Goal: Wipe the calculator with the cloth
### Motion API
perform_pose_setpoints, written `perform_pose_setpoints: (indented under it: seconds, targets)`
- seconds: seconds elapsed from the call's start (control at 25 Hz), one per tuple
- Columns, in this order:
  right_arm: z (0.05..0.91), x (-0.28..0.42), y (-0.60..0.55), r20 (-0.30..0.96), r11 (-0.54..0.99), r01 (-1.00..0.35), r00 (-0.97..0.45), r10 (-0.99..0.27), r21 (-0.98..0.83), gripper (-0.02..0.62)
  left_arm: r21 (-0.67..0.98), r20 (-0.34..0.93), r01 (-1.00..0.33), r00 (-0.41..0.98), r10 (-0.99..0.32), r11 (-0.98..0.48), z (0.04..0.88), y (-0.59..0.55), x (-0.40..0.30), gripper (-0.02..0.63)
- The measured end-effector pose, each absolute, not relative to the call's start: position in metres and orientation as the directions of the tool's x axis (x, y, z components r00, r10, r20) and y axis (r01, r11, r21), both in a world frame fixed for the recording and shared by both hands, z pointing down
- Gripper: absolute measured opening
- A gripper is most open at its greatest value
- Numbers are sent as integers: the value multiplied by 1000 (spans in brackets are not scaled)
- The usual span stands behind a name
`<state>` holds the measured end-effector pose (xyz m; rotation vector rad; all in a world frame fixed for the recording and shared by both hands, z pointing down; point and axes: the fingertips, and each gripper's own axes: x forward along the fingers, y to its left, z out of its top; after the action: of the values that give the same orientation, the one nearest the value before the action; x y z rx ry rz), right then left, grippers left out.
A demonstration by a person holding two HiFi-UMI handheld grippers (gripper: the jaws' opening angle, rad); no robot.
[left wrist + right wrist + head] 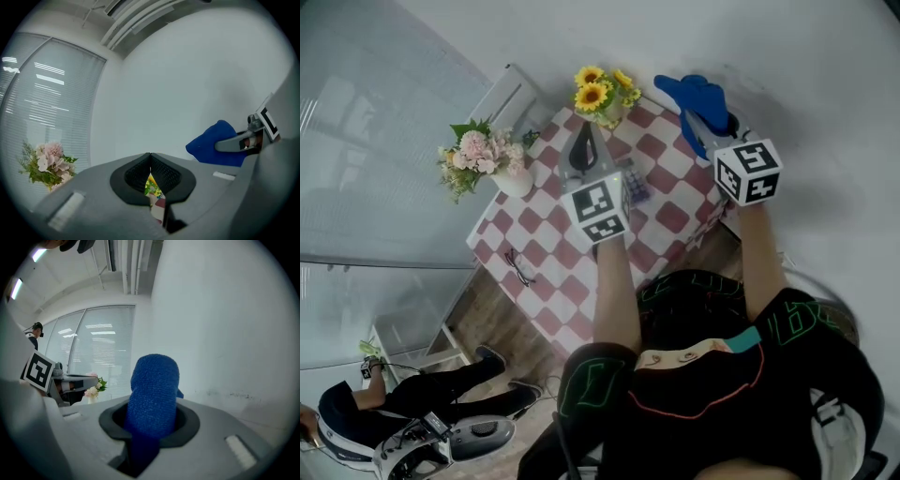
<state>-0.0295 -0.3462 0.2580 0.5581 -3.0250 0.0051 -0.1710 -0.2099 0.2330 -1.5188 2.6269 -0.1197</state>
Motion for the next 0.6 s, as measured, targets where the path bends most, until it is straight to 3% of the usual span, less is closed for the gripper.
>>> perform_pose_setpoints:
  seconds: [0.6]
  targets:
    - [255, -11, -360, 50, 915, -403, -914, -403, 18, 114, -132, -51, -873, -468, -882, 470, 243, -220, -166, 11]
